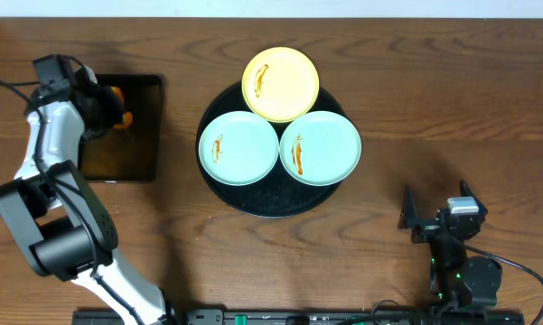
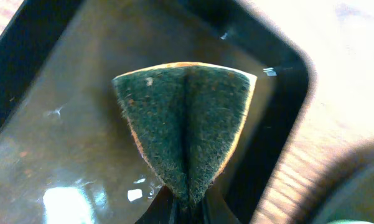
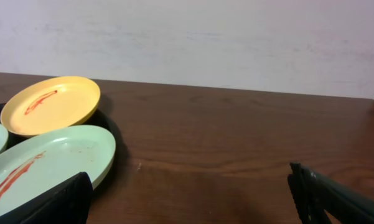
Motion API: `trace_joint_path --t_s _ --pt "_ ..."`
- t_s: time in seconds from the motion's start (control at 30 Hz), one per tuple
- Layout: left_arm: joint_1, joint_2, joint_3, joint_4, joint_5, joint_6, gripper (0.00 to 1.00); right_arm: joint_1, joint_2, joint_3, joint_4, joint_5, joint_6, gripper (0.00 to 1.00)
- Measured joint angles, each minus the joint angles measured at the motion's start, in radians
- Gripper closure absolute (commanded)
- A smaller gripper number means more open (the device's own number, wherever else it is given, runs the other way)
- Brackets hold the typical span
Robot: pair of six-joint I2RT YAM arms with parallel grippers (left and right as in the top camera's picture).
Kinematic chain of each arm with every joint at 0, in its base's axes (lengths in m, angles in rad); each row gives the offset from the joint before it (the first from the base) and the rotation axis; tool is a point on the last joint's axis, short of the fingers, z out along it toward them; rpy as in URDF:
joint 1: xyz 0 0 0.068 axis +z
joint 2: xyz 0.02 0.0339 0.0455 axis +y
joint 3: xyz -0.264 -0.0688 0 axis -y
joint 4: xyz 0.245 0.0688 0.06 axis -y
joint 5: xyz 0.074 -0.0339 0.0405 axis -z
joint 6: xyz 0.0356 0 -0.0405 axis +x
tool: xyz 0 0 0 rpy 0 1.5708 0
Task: Clean dirty plates on tray and stack at the side
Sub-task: 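Lift the sponge out of the water with the left gripper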
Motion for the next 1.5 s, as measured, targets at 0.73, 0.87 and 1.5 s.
trace_joint_path --t_s 0.73,0.87,1.5 --pt "0.019 -0.104 0.001 -0.139 0.198 0.073 0.93 0.0 0.0 0.0 0.0 0.0 0.0 0.01" --pt "0.019 -0.104 0.001 -0.14 0.196 0.077 0.93 0.0 0.0 0.0 0.0 0.0 0.0 0.01" --pt "0.019 -0.104 0.001 -0.124 0.168 0.095 0.93 0.0 0.0 0.0 0.0 0.0 0.0 0.01"
